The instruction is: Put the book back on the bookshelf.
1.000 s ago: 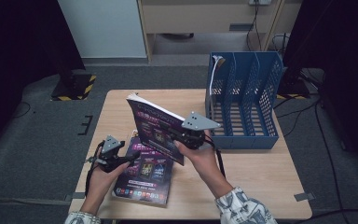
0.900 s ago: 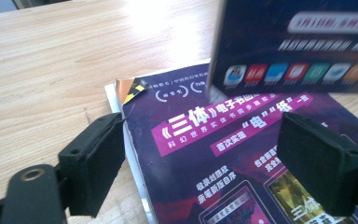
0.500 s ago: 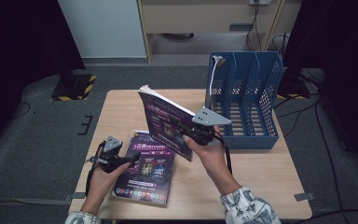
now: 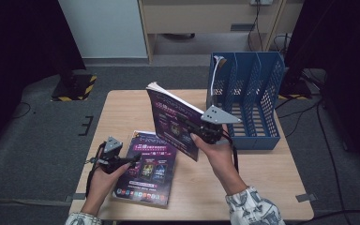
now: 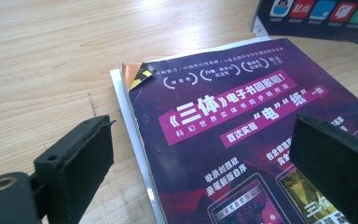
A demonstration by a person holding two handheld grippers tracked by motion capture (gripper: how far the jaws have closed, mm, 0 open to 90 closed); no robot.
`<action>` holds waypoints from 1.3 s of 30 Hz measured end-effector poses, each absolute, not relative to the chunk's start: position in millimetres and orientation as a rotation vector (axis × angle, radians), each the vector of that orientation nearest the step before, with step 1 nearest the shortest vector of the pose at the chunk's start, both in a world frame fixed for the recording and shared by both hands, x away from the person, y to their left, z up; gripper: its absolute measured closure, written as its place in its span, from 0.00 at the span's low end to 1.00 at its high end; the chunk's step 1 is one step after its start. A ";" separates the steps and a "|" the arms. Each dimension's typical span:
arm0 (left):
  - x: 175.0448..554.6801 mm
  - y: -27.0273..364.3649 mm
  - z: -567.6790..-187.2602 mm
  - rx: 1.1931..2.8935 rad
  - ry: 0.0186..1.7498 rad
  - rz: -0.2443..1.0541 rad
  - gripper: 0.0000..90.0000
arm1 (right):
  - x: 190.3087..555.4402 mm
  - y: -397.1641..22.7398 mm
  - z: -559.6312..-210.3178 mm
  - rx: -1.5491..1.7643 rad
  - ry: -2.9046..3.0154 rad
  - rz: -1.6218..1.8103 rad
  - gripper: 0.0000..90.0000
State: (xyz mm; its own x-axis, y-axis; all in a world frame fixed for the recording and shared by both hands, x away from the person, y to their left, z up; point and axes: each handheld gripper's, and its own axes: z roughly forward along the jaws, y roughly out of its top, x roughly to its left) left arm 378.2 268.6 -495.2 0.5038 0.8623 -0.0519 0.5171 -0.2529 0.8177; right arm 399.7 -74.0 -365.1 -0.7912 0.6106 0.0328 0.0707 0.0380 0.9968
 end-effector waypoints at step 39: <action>378.6 267.6 -497.7 1.938 1.132 0.532 0.06 | 387.8 -104.1 -361.8 0.688 1.932 1.777 0.92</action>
